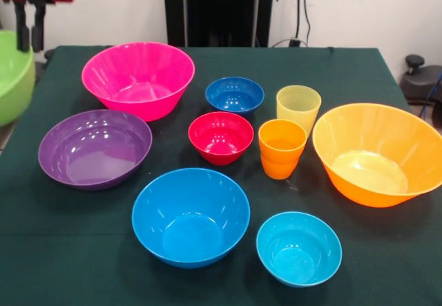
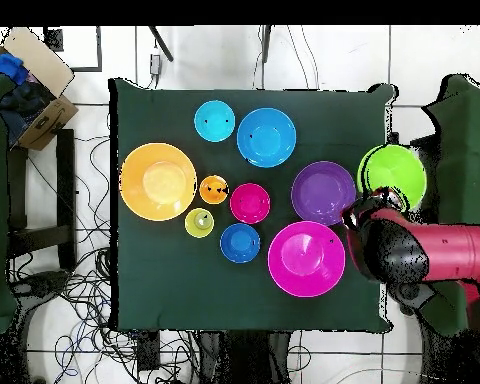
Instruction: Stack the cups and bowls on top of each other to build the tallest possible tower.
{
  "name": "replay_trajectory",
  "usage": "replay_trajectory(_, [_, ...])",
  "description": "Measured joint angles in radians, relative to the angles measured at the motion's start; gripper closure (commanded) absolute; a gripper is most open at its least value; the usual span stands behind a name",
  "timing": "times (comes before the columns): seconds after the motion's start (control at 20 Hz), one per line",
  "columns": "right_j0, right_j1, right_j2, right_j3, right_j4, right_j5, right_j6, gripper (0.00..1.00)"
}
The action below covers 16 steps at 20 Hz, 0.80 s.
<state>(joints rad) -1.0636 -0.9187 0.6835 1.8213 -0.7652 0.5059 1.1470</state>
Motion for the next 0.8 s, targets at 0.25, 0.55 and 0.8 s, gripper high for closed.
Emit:
replay_trajectory(0.25, [-0.026, -0.090, 0.038, 0.039, 0.001, 0.000, 0.000, 1.00])
replay_trajectory(0.55, [-0.028, -0.117, 0.064, 0.064, 0.026, 0.029, 0.000, 1.00])
replay_trajectory(0.8, [-0.053, -0.118, 0.092, 0.106, 0.110, 0.108, 0.000, 1.00])
